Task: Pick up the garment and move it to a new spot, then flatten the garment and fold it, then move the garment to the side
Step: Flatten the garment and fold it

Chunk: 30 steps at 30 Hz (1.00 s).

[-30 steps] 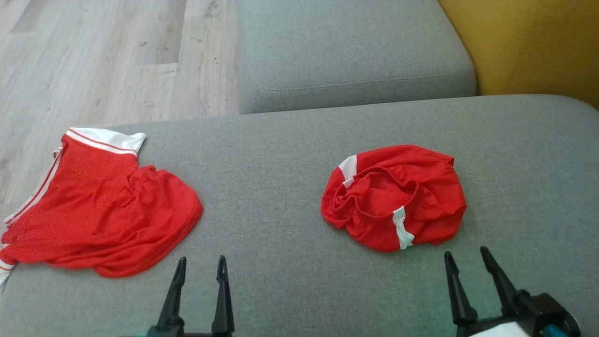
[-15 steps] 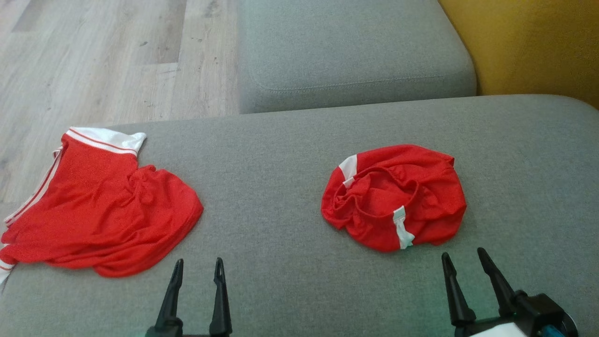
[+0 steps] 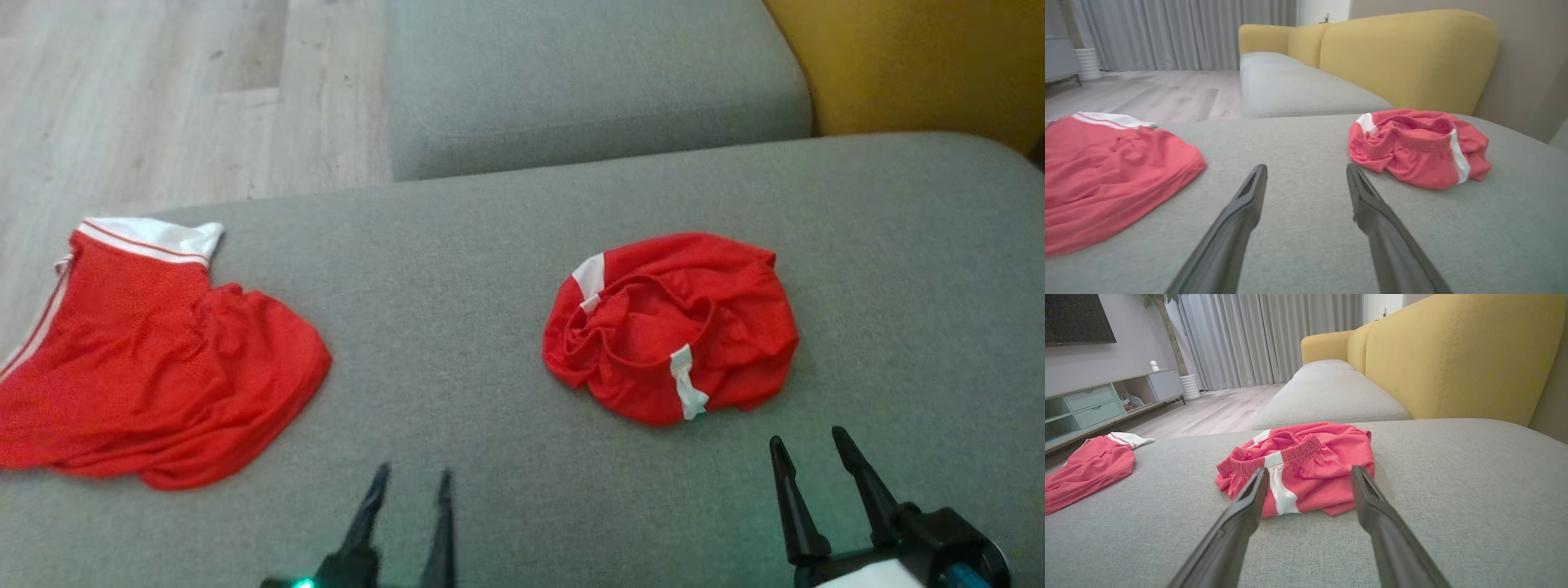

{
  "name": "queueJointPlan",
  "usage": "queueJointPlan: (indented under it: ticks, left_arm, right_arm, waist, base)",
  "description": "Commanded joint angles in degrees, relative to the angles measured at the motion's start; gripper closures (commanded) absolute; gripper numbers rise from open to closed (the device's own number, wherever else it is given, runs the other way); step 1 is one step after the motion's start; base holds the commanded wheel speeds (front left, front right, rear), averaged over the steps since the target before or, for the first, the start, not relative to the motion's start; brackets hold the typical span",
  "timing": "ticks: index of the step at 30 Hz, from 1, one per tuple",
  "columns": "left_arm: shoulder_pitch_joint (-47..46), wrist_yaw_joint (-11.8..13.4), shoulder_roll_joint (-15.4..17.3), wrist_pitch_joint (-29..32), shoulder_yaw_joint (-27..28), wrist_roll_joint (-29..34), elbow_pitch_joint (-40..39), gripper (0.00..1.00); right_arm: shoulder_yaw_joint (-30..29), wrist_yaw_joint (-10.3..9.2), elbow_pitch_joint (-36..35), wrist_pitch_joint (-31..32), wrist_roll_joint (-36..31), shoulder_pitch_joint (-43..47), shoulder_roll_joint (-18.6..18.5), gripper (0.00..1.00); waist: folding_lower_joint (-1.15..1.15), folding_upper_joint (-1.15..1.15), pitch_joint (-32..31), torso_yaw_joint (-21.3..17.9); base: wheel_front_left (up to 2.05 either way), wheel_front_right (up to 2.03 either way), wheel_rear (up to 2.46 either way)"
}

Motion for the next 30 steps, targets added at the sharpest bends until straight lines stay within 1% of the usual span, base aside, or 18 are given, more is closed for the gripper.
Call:
queueJointPlan:
  ticks: [1, 6, 8, 13, 17, 20, 25, 26, 27, 28, 30]
  left_arm:
    - [-5.7, -0.5, -0.2, -0.6, 0.4, -0.5, -0.9, 0.00]
    - [-17.1, -4.0, -0.2, -0.6, -9.0, -3.3, 8.2, 0.00]
    - [-22.4, -4.8, -0.2, -0.6, -12.9, -4.5, 11.6, 0.00]
    - [-34.7, -5.8, -0.2, -0.6, -20.8, -8.4, 18.3, 0.00]
    - [-42.0, -5.9, -0.2, -0.2, -26.4, -11.9, 22.9, 0.00]
    - [-45.7, -6.4, -0.2, 1.4, -30.1, -14.7, 26.1, 0.00]
    - [-48.9, -7.9, -0.2, 4.3, -35.3, -19.2, 30.2, 0.00]
    - [-49.3, -8.0, -0.2, 4.5, -36.2, -19.9, 30.7, 0.05]
    - [-49.7, -8.0, -0.2, 4.3, -36.9, -20.4, 31.1, 0.78]
    - [-50.1, -8.2, -0.2, 3.9, -37.5, -20.9, 31.2, 1.00]
    - [-50.6, -8.8, -0.2, 3.2, -38.8, -22.3, 30.8, 1.00]
  right_arm:
    - [1.5, 0.39, -2.2, -0.4, 0.4, -3.2, -1.5, 0.00]
    - [2.1, 0.39, -2.8, -0.4, 0.5, -4.7, -2.1, 0.00]
    - [2.5, 0.39, -3.1, -0.4, 0.7, -5.5, -2.3, 0.00]
    - [4.0, 0.39, -3.3, -0.4, 1.3, -8.3, -2.6, 0.00]
    - [4.7, 0.39, -3.0, -0.4, 2.0, -9.8, -2.5, 0.00]
    - [5.2, 0.39, -2.7, -0.4, 2.5, -10.7, -2.2, 0.00]
    - [6.5, 0.39, -2.2, -0.4, 3.0, -11.7, -1.9, 0.00]
    - [6.6, 0.39, -2.1, -0.4, 3.1, -11.8, -1.9, 0.00]
    - [6.6, 0.39, -2.0, -0.4, 3.1, -11.9, -1.8, 0.00]
    - [6.6, 0.39, -1.9, -0.4, 3.1, -12.0, -1.7, 0.00]
    - [6.7, 0.39, -1.7, -0.4, 3.0, -11.8, -1.6, 0.00]
  waist:
    - [0.00, 0.00, 1.4, -1.6]
    - [0.00, 0.00, 4.4, -5.5]
    - [0.00, 0.00, 6.3, -7.2]
    - [0.00, 0.00, 10.6, -11.8]
    - [0.00, 0.00, 13.0, -15.1]
    - [0.00, 0.00, 14.1, -17.1]
    - [0.00, 0.00, 14.8, -19.5]
    - [0.00, 0.00, 14.7, -19.9]
    - [0.00, 0.00, 14.6, -20.2]
    - [0.00, 0.00, 14.5, -20.4]
    - [0.00, 0.00, 13.8, -20.7]
  base:
    - [0.00, 0.00, 0.00]
    - [0.00, 0.00, 0.00]
    - [0.00, 0.00, 0.00]
    - [0.00, 0.00, 0.00]
    - [0.00, 0.00, 0.00]
    - [0.00, 0.00, 0.00]
    - [0.00, 0.00, 0.00]
    - [0.00, 0.00, 0.00]
    - [0.00, 0.00, 0.00]
    - [0.00, 0.00, 0.00]
    - [0.00, 0.00, 0.00]
